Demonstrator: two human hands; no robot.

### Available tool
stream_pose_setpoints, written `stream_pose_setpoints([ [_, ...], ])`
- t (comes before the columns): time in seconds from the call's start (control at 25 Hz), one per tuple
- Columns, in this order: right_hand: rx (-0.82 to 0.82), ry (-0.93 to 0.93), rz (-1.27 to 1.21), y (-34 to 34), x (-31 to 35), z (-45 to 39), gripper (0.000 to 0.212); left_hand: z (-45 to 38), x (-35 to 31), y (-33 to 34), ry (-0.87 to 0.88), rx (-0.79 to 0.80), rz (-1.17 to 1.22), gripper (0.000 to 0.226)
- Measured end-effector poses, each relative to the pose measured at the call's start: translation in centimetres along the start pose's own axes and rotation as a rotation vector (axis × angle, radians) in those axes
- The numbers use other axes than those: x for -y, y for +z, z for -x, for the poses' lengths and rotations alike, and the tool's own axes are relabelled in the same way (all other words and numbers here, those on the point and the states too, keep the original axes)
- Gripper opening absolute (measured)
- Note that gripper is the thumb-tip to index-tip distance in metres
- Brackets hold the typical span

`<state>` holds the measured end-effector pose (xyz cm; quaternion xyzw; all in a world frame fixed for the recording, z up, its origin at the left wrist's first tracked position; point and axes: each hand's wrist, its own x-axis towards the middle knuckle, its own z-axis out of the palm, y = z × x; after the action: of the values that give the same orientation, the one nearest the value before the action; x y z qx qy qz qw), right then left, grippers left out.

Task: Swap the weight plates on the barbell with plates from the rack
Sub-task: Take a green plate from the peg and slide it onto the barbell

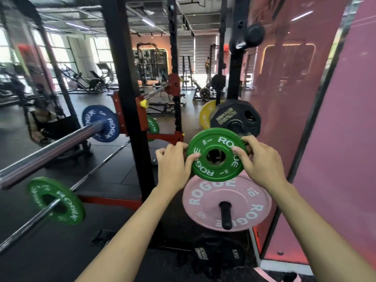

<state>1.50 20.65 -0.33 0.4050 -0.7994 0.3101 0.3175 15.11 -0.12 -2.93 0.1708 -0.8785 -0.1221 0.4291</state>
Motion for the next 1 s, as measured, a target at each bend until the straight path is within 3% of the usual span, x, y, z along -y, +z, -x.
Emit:
stream_pose_setpoints([
  [0.4, 0.146, -0.274, -0.315, 7.4, 25.4, 5.0, 0.042, 14.8, 12.9, -23.9, -0.291, -0.107, -0.338, 0.048],
  [0.6, 0.188, -0.456, -0.463, 9.5, 36.7, 6.2, 0.044, 20.9, 16.2, -33.1, -0.413, -0.268, -0.486, 0.047],
  [0.76, 0.257, -0.517, -0.553, 11.4, 41.3, 6.7, 0.048, 23.5, 17.8, -36.6, -0.502, -0.325, -0.567, 0.051],
  [1.0, 0.268, -0.526, -0.594, 14.5, 42.7, 4.3, 0.039, 21.8, 19.9, -36.6, -0.560, -0.341, -0.592, 0.048],
])
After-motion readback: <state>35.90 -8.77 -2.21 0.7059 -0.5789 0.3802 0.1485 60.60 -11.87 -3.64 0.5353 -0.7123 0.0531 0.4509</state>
